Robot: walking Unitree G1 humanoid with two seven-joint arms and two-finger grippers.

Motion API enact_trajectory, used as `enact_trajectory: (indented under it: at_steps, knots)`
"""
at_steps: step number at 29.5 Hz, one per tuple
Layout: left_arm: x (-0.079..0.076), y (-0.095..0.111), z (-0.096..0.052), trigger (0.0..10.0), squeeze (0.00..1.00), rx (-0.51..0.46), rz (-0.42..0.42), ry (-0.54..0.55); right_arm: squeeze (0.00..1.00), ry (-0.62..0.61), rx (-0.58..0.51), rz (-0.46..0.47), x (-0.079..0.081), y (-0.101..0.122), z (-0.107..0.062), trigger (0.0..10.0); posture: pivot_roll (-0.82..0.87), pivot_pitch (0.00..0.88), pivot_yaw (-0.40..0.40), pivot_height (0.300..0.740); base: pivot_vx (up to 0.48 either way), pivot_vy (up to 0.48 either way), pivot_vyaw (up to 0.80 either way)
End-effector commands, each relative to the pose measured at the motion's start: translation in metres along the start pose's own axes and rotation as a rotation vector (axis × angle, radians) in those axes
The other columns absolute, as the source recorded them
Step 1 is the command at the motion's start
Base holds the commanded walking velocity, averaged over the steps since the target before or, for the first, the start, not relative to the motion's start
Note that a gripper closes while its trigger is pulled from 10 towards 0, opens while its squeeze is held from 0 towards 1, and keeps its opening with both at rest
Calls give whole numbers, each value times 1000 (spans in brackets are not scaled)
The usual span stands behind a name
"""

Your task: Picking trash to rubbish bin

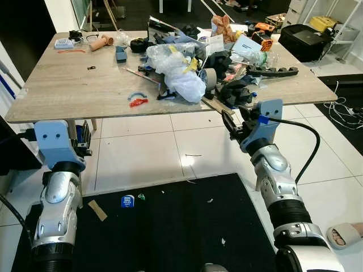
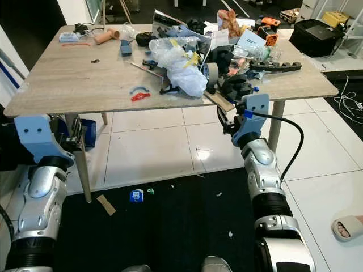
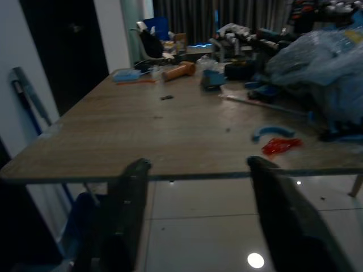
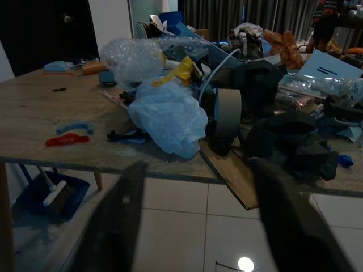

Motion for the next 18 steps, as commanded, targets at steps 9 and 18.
enact_trajectory:
  at_steps: [9, 18]
  knots:
    - [-29, 0, 1, 10000, 1000, 35, -50, -103, 1000, 22, 0, 32, -1, 2, -1, 10000, -24, 0, -8, 740, 0, 0, 0]
    - [-28, -2, 3, 10000, 1000, 70, -69, -118, 1000, 26, 21, 36, 1, 0, -1, 10000, -27, 0, -9, 740, 0, 0, 0]
Point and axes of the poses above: a point about 5 cm out from each wrist's last joint towards the gripper, its own z axis pointing out of the wrist towards the gripper, its own y axis along the axis of the wrist's last joint, x = y × z, the point moved 3 cm from there along z, pointing out of the wrist towards the gripper, and after that the axes turned 11 degrees about -z, right-handed, at the moved point
